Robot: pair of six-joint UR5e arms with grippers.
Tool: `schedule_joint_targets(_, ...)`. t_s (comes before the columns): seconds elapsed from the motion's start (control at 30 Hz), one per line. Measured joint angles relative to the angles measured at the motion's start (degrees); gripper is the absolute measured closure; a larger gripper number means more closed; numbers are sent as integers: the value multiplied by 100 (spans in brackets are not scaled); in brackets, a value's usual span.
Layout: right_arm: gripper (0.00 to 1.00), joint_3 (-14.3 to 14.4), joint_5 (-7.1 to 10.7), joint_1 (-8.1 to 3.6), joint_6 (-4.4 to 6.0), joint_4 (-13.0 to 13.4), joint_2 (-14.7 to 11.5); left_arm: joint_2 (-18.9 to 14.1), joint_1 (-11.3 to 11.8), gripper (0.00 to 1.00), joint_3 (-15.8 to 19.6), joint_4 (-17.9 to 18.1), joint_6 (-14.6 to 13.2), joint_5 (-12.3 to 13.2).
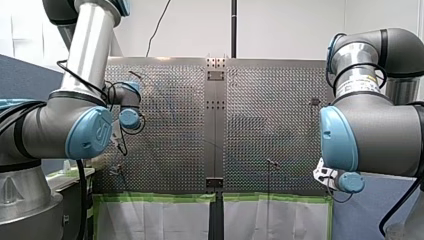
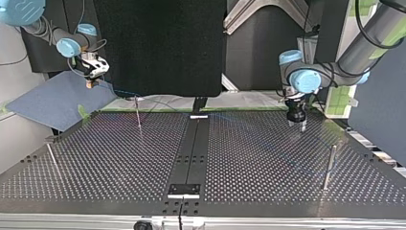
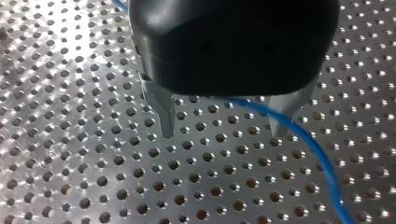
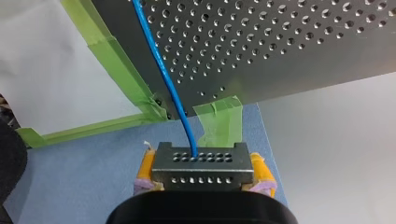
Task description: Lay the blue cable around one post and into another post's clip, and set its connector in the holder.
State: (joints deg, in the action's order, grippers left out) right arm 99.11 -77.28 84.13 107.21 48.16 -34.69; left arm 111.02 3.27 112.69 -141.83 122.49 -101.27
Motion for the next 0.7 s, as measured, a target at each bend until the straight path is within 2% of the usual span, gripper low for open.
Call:
schedule_joint_targets(0.13,100,0,8,2,36,21,0,58,-2,0,14,13,0,18)
schedule_joint_targets(0.23,100,0,9,14,39,25,1,177,22,0,13,91,66,129)
schedule_joint_targets(0.47,100,0,10,59,39,35,7,276,87,0,14,430,402,447)
schedule_joint_targets(0.7,100,-1,11,96,39,38,7,277,169,0,14,801,773,578)
